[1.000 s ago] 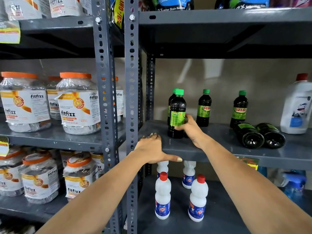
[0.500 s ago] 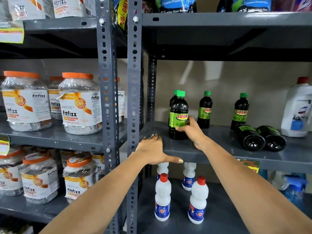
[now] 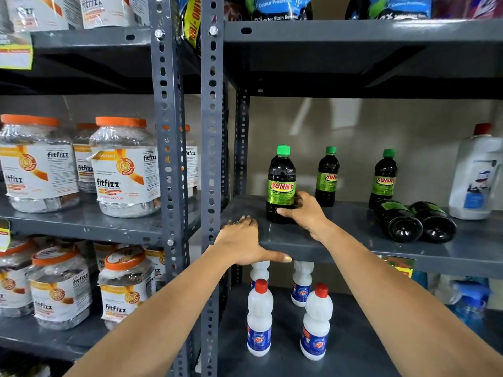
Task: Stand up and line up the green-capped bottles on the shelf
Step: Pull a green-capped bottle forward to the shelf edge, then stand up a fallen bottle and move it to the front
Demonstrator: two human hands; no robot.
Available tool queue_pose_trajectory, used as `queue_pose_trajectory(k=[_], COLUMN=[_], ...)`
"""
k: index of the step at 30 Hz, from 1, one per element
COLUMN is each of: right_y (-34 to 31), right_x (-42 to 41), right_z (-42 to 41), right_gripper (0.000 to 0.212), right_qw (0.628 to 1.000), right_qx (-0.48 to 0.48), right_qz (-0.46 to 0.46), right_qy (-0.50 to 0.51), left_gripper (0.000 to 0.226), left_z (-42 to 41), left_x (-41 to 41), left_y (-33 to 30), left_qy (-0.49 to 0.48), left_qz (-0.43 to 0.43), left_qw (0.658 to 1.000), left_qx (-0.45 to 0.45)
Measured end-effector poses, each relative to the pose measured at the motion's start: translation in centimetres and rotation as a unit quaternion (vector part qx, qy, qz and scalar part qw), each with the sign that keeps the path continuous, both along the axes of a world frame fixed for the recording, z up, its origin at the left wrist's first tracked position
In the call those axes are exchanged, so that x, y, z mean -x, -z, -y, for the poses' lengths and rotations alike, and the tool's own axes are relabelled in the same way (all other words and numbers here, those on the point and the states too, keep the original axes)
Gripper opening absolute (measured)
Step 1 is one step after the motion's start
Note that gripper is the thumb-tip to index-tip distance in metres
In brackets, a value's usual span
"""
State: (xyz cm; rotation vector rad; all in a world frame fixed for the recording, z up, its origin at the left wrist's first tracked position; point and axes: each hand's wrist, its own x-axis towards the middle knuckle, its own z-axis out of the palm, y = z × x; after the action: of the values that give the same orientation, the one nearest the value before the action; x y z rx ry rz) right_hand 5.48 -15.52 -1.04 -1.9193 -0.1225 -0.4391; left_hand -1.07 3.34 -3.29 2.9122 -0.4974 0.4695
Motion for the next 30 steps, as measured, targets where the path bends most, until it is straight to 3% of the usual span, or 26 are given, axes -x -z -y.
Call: queue_pose_trajectory(k=[5,10,14,17,21,25,30], right_y=[0.2,-0.3,-1.8,-3.8,-6.5,-6.9,-8.1], right_x=[0.1,0.9,3.7,5.5,6.0,5.9,5.7], right_z=[0.0,-0.2,2.2,7.4,15.3,19.1,19.7], right_gripper=[0.069,0.067,0.024,0.018,0.028,0.065,0.078], right_qw=[1.000,0.999,0.964,0.925,0.910,0.895,0.858], right_qx=[0.010,-0.029,-0.076,-0.038,0.050,0.244,0.375], right_qz=[-0.004,0.015,0.157,0.188,0.046,-0.126,-0.178], right_qy=[-0.002,0.015,0.199,0.328,0.409,0.351,0.304], left_gripper=[0.135,0.121,0.104,0.103,0.115,0.129,0.131], left_z=[-0.1,0.0,-0.6,0.8,5.5,9.5,11.6], left_x=[0.0,0.5,0.9,1.3,2.1,1.7,0.9], left_y=[0.1,1.1,2.0,1.4,0.3,-0.8,-1.6], left_qy=[0.003,0.025,0.093,0.148,0.205,0.209,0.196], left_qz=[0.012,0.103,0.142,0.095,0.020,-0.059,-0.112], left_qw=[1.000,0.994,0.985,0.984,0.978,0.974,0.970], left_qx=[0.004,-0.003,0.015,0.004,-0.027,-0.058,-0.088])
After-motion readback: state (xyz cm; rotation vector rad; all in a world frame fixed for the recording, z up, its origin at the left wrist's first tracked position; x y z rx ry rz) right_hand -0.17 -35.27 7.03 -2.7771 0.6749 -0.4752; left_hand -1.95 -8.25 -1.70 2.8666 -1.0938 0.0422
